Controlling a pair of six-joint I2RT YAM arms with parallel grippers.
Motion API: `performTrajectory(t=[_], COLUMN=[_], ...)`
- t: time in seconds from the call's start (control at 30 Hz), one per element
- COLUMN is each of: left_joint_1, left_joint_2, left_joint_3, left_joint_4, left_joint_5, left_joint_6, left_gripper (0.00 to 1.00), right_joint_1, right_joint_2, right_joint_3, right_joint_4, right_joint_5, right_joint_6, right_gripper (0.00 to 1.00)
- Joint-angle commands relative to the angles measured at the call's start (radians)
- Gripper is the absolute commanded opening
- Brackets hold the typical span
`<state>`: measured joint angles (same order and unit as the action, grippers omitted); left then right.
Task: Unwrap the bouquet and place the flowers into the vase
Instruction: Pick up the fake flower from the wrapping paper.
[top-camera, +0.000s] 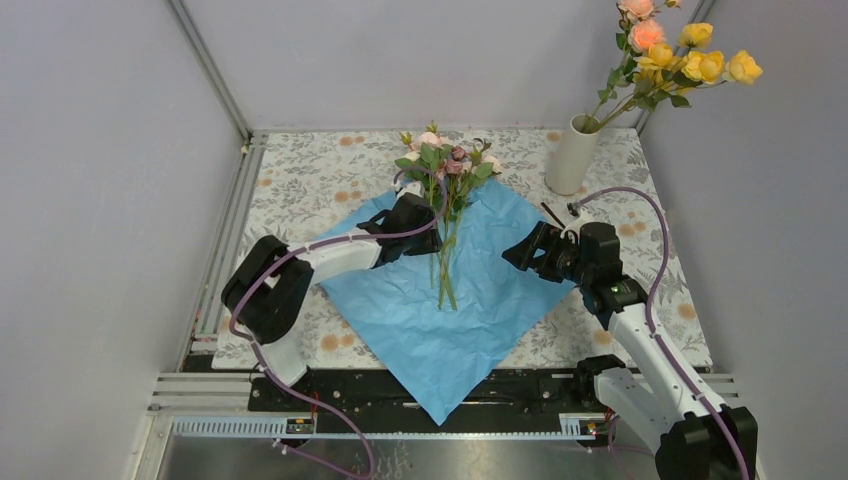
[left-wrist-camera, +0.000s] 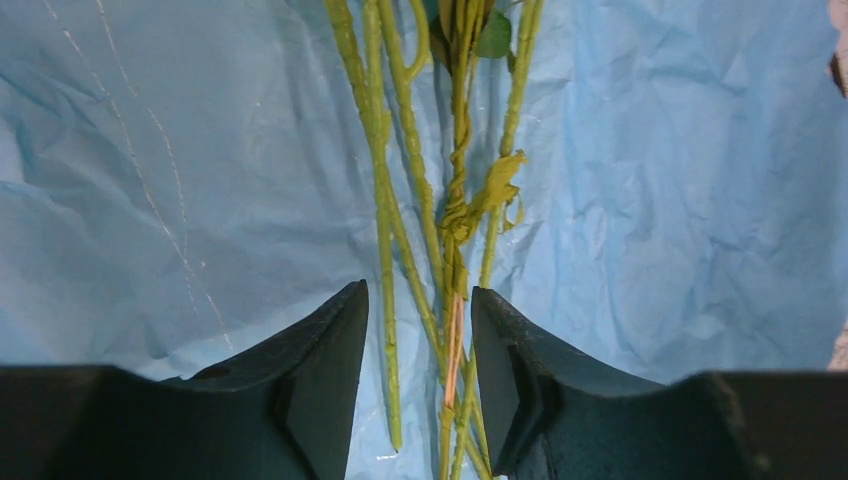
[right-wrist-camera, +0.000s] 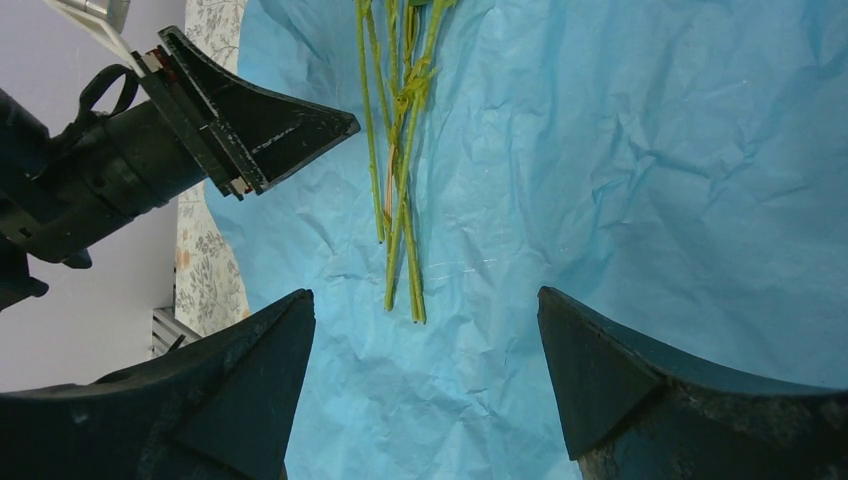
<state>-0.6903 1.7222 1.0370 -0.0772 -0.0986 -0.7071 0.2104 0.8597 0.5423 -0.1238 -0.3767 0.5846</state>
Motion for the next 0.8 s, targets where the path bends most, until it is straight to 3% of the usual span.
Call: performTrajectory(t=[0.0, 0.77], left_joint_1=[-0.004, -0.009], left_joint_2=[0.023, 0.114], left_joint_3=[0.054, 0.099], left_joint_4=[-0.006, -0.026], left_joint_5=[-0.080, -0.081], left_joint_6=[0.026, 0.038], left_gripper=[0.46, 0.30], right_joint_1=[0.007, 0.007], right_joint_2=[-0.008, 0.024], right_joint_3=[-0.008, -0.018], right_joint_4=[0.007, 0.010], right_joint_5=[0.007, 0.005], right_joint_6=[0.006, 0.009], right_gripper=[0.88, 0.88])
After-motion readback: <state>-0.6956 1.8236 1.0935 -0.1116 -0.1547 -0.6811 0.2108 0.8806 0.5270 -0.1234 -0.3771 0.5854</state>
